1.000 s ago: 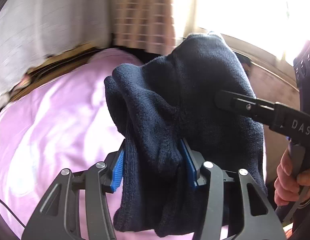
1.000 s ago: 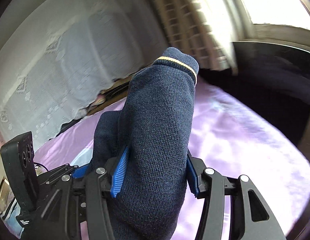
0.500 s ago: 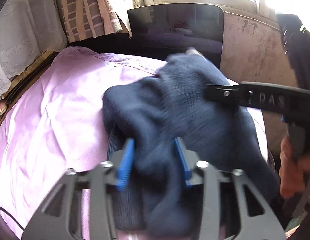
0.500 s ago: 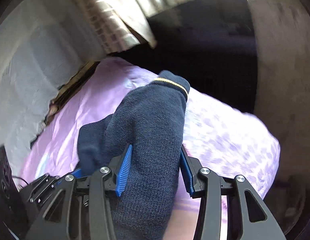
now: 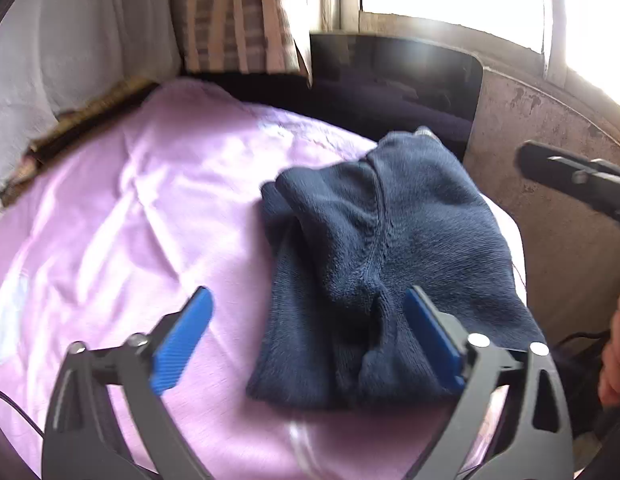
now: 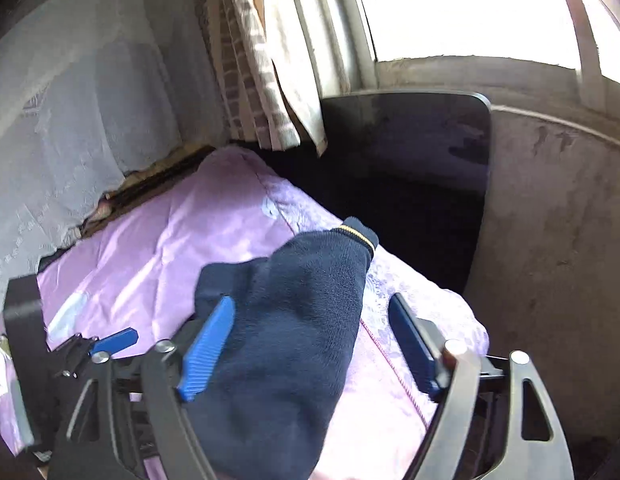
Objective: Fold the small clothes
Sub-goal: 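Lower the bundle onto the sheet and open both tools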
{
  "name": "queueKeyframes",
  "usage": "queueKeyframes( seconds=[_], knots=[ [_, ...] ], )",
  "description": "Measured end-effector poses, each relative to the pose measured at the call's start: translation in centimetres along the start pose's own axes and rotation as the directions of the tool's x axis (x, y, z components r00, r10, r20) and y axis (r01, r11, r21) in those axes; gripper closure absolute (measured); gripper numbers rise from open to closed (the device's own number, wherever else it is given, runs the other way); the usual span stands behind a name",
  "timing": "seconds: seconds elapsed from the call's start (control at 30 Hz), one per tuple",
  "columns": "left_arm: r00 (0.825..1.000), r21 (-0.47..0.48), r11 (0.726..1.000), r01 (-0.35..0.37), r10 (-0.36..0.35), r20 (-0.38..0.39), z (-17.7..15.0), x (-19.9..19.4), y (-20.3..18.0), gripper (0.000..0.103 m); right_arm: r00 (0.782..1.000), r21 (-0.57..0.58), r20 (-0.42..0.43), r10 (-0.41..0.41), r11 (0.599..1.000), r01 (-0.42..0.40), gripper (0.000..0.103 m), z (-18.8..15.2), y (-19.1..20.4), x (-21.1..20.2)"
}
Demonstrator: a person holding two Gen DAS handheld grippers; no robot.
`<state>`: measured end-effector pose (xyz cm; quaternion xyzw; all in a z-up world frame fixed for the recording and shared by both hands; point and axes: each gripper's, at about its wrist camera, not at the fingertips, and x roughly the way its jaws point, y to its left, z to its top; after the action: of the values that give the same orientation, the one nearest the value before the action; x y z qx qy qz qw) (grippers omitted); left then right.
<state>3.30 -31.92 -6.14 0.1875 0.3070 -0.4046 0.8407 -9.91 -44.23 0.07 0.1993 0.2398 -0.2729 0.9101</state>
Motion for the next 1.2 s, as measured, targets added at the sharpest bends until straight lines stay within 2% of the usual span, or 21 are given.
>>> queueKeyframes(
  seconds=[0.1,0.23,0.33,0.43,0.57,0.7,0.93,1.2],
  knots=[
    [0.998,0.041,0.997,-0.060,0.059,0.027,-0.5,-1.5,-0.4,0.005,0.998,-0.011,-0.007,-0.066,0.998,0.066,0.012,-1.8,1.4,-2.6],
    [0.995,0.063,0.994,-0.087,0.084,0.045,-1.3,-3.0,-0.3,0.005,0.991,-0.023,0.009,-0.136,0.990,0.136,0.009,-3.9,2.8,-5.5],
    [0.995,0.062,0.994,-0.088,0.085,0.049,-2.0,-4.1,0.0,0.005,0.989,-0.022,0.005,-0.148,0.989,0.148,0.007,-4.8,3.7,-6.5],
    [0.995,0.052,0.995,-0.088,0.085,0.056,-2.6,-5.0,0.4,0.005,0.988,-0.067,-0.015,-0.153,0.986,0.152,0.007,-5.6,4.8,-6.9],
    [0.992,0.038,0.994,-0.104,0.101,0.070,-3.1,-5.9,0.9,0.005,0.993,-0.119,-0.019,-0.120,0.986,0.116,0.006,-6.3,5.9,-7.0],
    [0.992,-0.003,0.994,-0.110,0.110,0.066,-3.3,-6.1,1.9,0.005,0.994,-0.141,-0.074,-0.084,0.987,0.073,0.006,-7.1,6.0,-5.9],
    [0.992,-0.016,0.993,-0.113,0.114,0.059,-3.5,-5.8,2.2,0.005,0.988,-0.112,-0.149,-0.045,0.993,0.028,0.006,-7.8,5.0,-4.2],
    [0.984,0.002,0.991,-0.131,0.130,0.120,-3.6,-6.8,1.6,0.005,0.991,-0.095,-0.129,-0.039,0.995,0.027,0.005,-7.2,4.8,-4.6]
  ],
)
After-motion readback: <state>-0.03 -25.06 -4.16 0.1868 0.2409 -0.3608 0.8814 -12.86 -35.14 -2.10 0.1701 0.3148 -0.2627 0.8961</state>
